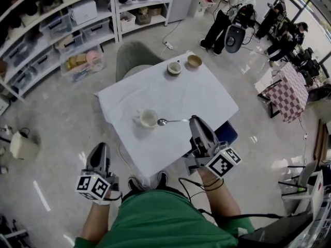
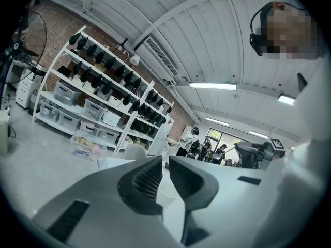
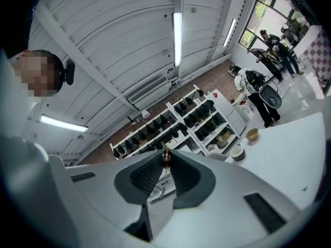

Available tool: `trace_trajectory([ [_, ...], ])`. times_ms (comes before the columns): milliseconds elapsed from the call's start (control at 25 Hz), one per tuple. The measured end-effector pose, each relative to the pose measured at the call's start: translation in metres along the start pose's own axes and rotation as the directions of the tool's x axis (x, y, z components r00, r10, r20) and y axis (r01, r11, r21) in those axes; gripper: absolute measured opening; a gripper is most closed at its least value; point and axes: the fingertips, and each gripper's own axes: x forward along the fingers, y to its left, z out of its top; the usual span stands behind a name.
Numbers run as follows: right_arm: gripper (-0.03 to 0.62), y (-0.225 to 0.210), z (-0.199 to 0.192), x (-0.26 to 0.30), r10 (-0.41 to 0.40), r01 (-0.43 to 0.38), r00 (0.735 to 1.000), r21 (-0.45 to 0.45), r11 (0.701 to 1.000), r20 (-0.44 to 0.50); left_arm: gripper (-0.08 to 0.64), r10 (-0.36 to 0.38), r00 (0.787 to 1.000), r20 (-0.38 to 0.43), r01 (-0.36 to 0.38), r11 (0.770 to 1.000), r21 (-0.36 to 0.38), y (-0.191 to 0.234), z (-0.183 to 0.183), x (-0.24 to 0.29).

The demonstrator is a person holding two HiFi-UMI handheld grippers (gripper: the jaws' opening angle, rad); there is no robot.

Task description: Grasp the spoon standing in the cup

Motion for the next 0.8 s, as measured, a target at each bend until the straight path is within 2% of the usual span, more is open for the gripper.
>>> trace_trajectory([
  [800,0.063,0.004,0.003,-0.005,0.022,-0.022,1.0,-0.012,1.0,0.0,0.049,-0.012,1.0,-0.009,0.012,1.0,0.006,-0.011,-0.006,0.001],
])
